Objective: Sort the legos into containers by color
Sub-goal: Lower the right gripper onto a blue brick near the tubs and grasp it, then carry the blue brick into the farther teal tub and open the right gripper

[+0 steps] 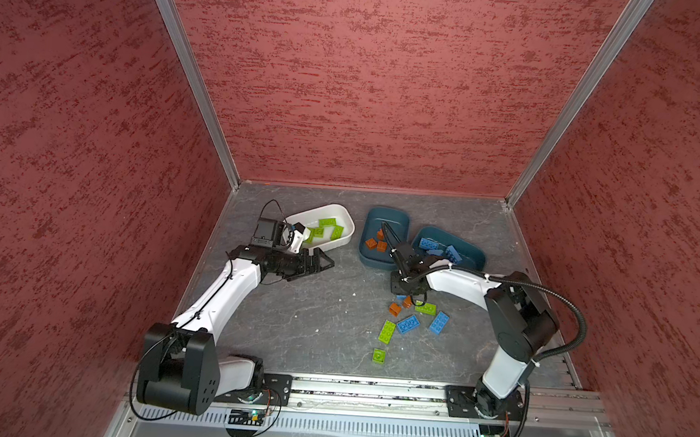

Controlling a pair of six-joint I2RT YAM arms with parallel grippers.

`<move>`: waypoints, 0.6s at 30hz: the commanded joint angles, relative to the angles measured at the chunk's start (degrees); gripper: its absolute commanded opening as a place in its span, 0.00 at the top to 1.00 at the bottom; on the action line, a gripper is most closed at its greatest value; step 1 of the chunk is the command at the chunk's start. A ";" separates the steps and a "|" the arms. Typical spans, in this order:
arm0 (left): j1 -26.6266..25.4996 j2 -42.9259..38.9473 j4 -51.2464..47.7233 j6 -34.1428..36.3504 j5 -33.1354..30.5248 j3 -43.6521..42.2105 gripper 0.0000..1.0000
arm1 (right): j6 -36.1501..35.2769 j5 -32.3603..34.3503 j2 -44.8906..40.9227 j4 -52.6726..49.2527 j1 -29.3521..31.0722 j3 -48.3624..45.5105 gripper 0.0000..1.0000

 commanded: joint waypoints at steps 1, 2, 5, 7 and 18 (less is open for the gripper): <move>0.44 -1.17 -0.26 1.43 0.08 -0.94 0.00 | -0.13 3.78 -0.31 -2.14 0.41 1.52 0.71; 0.44 -1.23 -0.32 1.43 0.08 -0.93 0.00 | -0.27 3.80 -0.77 -2.25 0.42 1.52 0.72; 0.46 -1.50 -0.55 1.56 -0.01 -1.12 0.00 | -0.53 3.38 -1.93 -2.53 0.31 1.66 0.72; 0.44 -1.68 -0.68 1.58 -0.01 -1.13 0.00 | -0.65 3.06 -3.60 -2.49 0.35 1.89 0.72; 0.46 -2.83 0.31 0.09 1.86 -1.12 0.00 | -9.01 0.97 -18.59 -8.51 -11.63 3.18 0.74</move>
